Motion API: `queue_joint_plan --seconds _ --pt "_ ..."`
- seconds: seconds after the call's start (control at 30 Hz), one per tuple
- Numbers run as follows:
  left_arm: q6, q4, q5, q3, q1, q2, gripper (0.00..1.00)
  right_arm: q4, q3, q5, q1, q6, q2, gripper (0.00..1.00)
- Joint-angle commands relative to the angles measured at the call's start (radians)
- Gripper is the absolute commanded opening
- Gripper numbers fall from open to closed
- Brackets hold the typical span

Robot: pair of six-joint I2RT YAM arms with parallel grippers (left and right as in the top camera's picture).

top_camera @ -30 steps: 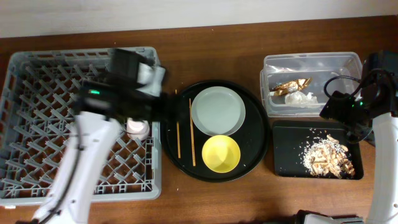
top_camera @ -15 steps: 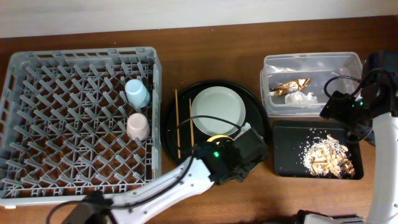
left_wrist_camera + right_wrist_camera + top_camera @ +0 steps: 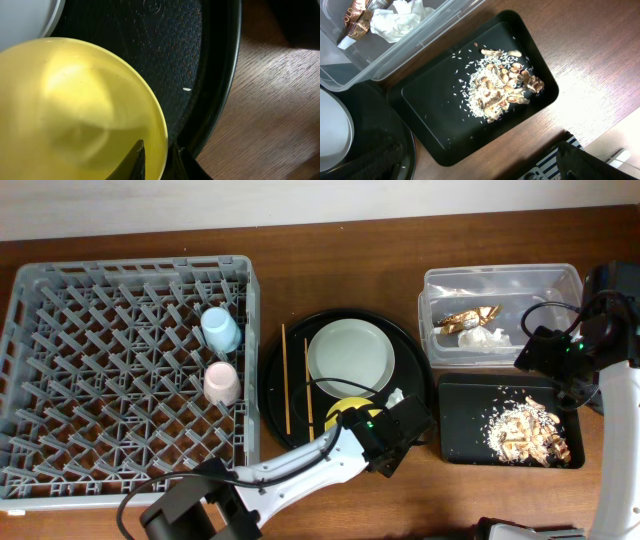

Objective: Sort waste into correct bins and load items into the dishwasher rack
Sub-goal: 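Grasp the yellow bowl with the left gripper, then place the yellow bowl in the rack with the left gripper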

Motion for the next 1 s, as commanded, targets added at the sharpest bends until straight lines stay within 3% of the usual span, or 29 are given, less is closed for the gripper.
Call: queue_joint_plan --seconds 0.0,0.23,0.27,0.4,0.47,0.63,0.8,0.97 --pt "-0.014 -0.001 0.011 -0.005 -0.005 0.045 0.19 -0.003 0.010 0.013 -0.006 0.008 0.004 0.99" --pt "0.007 -0.008 0.006 0.025 -0.004 0.064 0.07 -0.003 0.010 0.013 -0.006 0.008 0.004 0.99" --pt "0.047 -0.024 0.006 0.051 -0.004 0.053 0.01 -0.003 0.010 0.013 -0.006 0.008 0.004 0.99" --pt "0.180 -0.163 -0.011 0.202 0.017 -0.045 0.01 -0.003 0.010 0.013 -0.006 0.008 0.004 0.99" --pt "0.184 -0.301 -0.003 0.324 0.090 -0.111 0.00 -0.003 0.010 0.013 -0.006 0.008 0.004 0.99" --pt "0.360 -0.480 0.368 0.512 0.440 -0.203 0.00 -0.003 0.010 0.013 -0.006 0.008 0.004 0.99" --pt "0.521 -0.475 1.000 0.518 1.015 -0.156 0.00 -0.003 0.010 0.013 -0.006 0.008 0.004 0.99" --pt "0.521 -0.346 1.374 0.518 1.276 0.007 0.00 -0.003 0.010 0.013 -0.006 0.008 0.004 0.99"
